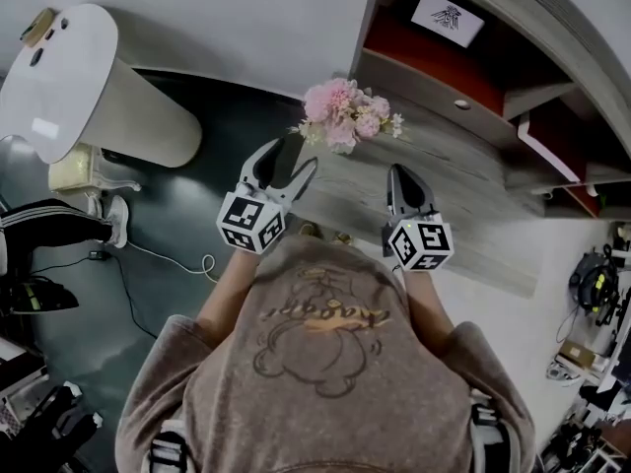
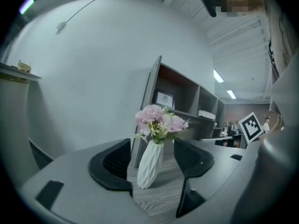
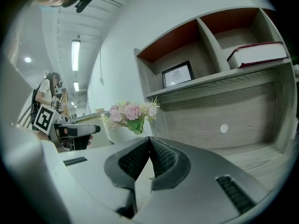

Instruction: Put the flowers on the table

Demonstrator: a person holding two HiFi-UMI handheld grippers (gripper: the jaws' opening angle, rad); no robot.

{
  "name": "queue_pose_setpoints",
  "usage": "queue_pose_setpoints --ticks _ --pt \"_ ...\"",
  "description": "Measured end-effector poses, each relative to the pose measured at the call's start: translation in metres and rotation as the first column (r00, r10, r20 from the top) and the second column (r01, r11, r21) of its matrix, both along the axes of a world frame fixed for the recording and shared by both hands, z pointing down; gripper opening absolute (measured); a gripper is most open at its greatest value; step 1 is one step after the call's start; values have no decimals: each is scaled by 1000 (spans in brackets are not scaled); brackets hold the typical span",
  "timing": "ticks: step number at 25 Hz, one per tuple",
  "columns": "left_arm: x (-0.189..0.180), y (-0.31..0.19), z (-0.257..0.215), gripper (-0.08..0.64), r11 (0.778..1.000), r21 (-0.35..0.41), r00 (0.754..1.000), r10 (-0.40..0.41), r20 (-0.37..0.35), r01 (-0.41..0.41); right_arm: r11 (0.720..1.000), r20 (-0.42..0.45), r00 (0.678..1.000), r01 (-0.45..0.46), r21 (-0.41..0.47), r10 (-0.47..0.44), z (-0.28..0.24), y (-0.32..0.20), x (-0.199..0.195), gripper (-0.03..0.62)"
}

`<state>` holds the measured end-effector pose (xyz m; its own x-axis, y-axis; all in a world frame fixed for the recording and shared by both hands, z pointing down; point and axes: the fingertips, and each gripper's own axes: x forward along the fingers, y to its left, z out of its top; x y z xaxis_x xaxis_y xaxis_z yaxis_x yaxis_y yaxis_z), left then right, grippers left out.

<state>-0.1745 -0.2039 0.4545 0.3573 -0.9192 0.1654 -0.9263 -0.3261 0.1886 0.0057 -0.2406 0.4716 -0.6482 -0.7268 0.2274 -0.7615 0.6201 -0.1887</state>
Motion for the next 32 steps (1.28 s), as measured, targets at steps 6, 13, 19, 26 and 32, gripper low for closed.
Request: queue_pose_setpoints --ticks 6,13,19,26,32 --pt "-9 6 -2 53 997 46 998 -55 21 54 1000 3 1000 1 6 -1 -2 3 -1 -15" --pt "-13 5 17 17 997 10 997 -75 28 75 1000 6 1000 -4 -1 4 3 7 3 -15" --pt "-14 4 22 17 996 -2 996 -84 18 84 1000 10 1000 -2 -1 2 4 7 4 -15" --pt "-12 0 22 17 997 -12 997 -76 11 76 1000 22 1000 10 -6 -10 4 8 1 -15" --pt "-8 -2 27 17 997 -23 998 -67 9 67 1000 19 1000 3 -7 -3 5 4 3 -15"
